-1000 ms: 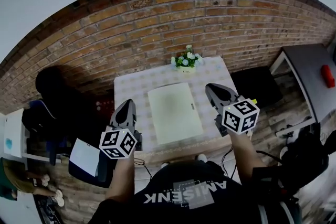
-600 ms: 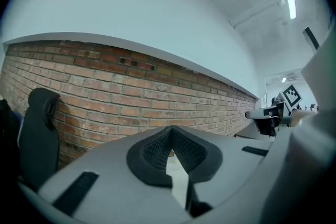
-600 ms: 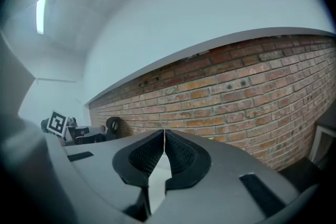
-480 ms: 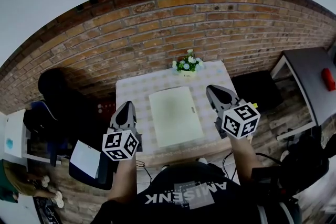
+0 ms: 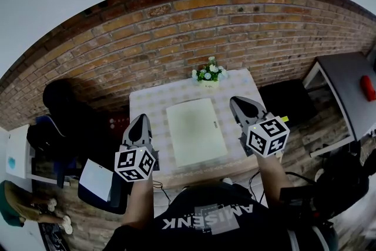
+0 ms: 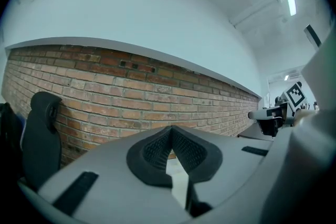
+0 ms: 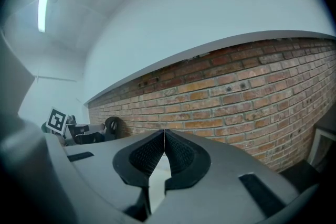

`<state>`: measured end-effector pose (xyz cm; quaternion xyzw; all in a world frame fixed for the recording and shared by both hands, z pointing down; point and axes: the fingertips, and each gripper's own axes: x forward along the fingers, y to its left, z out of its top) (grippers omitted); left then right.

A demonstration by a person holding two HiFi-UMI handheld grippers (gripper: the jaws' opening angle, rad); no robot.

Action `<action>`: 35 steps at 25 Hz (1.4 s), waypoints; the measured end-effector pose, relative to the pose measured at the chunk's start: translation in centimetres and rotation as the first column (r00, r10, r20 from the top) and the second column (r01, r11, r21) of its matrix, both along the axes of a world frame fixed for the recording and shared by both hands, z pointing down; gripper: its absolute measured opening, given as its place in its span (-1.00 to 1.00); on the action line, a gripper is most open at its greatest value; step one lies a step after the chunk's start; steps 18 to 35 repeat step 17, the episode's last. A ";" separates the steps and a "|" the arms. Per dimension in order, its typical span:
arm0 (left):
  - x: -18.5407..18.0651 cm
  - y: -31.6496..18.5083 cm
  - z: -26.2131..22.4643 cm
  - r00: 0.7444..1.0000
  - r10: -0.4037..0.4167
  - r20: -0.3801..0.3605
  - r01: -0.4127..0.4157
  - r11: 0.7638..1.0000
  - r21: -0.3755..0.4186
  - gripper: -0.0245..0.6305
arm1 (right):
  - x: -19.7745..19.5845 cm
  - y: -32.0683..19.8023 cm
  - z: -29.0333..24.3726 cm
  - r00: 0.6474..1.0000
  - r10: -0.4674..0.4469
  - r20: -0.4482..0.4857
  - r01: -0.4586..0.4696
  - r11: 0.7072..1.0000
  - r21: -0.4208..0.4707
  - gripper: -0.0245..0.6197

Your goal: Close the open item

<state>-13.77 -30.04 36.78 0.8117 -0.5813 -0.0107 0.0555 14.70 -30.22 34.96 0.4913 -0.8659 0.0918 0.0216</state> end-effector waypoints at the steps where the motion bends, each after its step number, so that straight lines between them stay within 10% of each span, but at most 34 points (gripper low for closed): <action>1: 0.1 0.0 0.0 1.000 0.002 0.002 -0.002 1.000 -0.001 -0.89 | 0.1 -0.1 0.0 1.000 0.004 -0.001 -0.004 1.000 0.002 -0.79; 35: 0.7 -0.4 -0.2 1.000 0.000 0.030 -0.001 1.000 0.014 -0.89 | 0.9 -0.9 0.2 1.000 0.016 -0.013 -0.016 1.000 -0.001 -0.79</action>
